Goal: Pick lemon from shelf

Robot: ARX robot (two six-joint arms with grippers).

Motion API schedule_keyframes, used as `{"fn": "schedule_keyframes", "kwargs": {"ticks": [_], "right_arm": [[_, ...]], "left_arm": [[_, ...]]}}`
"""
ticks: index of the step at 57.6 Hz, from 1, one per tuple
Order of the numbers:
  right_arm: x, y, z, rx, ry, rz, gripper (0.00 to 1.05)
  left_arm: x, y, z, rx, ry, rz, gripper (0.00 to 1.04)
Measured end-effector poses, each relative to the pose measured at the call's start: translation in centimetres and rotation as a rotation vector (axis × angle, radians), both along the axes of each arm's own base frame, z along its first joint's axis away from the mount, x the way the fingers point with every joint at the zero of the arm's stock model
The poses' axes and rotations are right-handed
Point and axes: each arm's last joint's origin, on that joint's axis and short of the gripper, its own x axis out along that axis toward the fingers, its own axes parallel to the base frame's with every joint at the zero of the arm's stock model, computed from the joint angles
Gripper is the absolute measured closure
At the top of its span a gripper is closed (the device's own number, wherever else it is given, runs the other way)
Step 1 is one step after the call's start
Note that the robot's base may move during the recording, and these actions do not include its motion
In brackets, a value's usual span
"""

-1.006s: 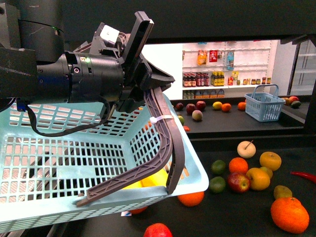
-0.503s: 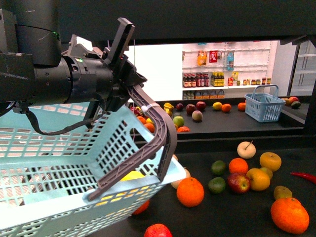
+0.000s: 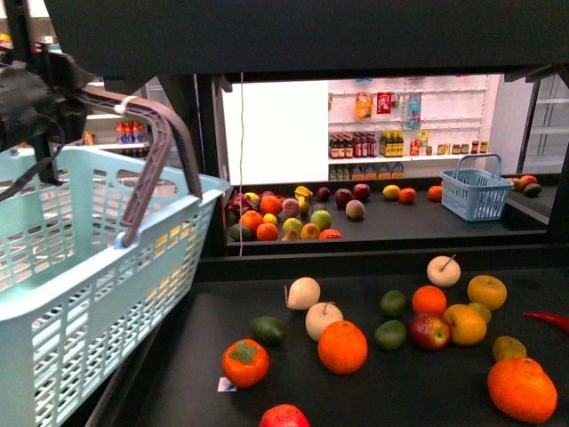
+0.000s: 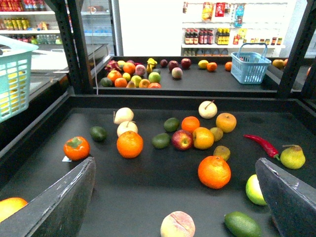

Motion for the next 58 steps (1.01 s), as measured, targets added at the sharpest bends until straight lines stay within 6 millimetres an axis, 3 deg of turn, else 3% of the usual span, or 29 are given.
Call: {"fn": "schedule_keyframes", "kwargs": {"ticks": [11, 21, 40, 58], "right_arm": [[0.0, 0.0, 0.0, 0.000, 0.000, 0.000, 0.07], [0.0, 0.0, 0.0, 0.000, 0.000, 0.000, 0.07], [0.0, 0.0, 0.0, 0.000, 0.000, 0.000, 0.07], [0.0, 0.0, 0.0, 0.000, 0.000, 0.000, 0.07]], "left_arm": [[0.6, 5.9, -2.0, -0.055, 0.002, 0.099, 0.96], [0.8, 9.2, -2.7, -0.072, -0.050, 0.132, 0.96], [1.7, 11.6, -5.0, -0.138, -0.092, 0.116, 0.96], [1.3, 13.1, -6.9, -0.150, -0.132, 0.136, 0.96]]}}
